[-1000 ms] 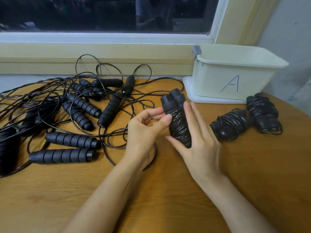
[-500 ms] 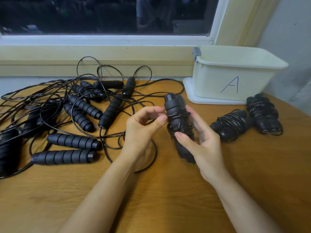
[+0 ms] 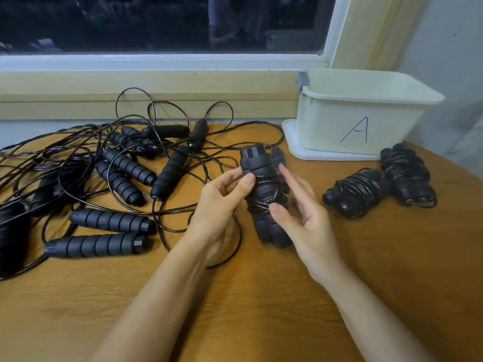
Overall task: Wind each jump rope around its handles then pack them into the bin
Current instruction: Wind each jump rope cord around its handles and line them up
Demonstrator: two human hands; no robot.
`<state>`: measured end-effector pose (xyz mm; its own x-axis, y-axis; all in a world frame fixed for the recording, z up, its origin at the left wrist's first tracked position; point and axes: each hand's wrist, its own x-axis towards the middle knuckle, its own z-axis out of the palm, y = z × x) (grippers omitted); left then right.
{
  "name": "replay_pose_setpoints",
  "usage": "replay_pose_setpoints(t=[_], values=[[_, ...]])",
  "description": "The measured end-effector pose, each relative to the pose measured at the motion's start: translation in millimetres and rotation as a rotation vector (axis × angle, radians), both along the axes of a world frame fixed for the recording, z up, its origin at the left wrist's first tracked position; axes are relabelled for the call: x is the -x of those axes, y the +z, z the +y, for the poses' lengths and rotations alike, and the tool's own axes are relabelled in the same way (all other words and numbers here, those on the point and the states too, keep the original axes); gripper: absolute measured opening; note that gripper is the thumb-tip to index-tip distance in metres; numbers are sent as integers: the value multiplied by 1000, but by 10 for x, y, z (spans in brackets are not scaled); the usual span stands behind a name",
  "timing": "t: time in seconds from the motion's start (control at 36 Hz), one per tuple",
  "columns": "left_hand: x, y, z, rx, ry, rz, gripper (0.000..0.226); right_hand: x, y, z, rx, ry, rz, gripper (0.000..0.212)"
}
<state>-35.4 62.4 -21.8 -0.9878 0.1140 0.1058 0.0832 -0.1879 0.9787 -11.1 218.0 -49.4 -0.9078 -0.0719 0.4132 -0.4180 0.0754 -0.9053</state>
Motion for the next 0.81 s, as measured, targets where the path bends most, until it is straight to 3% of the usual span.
replay_pose_setpoints(t=[0.14, 0.19, 0.33, 0.53, 0.61, 0.72, 0.81], values=[[-56, 11, 110, -35, 119, 19, 41, -18, -52, -73, -199, -134, 93, 80], [-58, -4, 128, -2, 147, 33, 43, -11, -63, -71, -219, -179, 97, 76], [-27, -25, 53, 112, 161, 91, 33, -16, -13, -2, -65, -71, -14, 68], [-8, 48, -41, 64, 74, 45, 39, -3, 150, 151, 106, 115, -183, 65], [10, 63, -67, 64, 61, 23, 32, 10, 159, 191, 170, 161, -236, 64], [-3, 69, -33, 36, 69, 9, 29, 30, 127, 179, 187, 150, -237, 61], [-19, 69, -7, 20, 86, 5, 30, 37, 88, 144, 90, 52, -158, 57]])
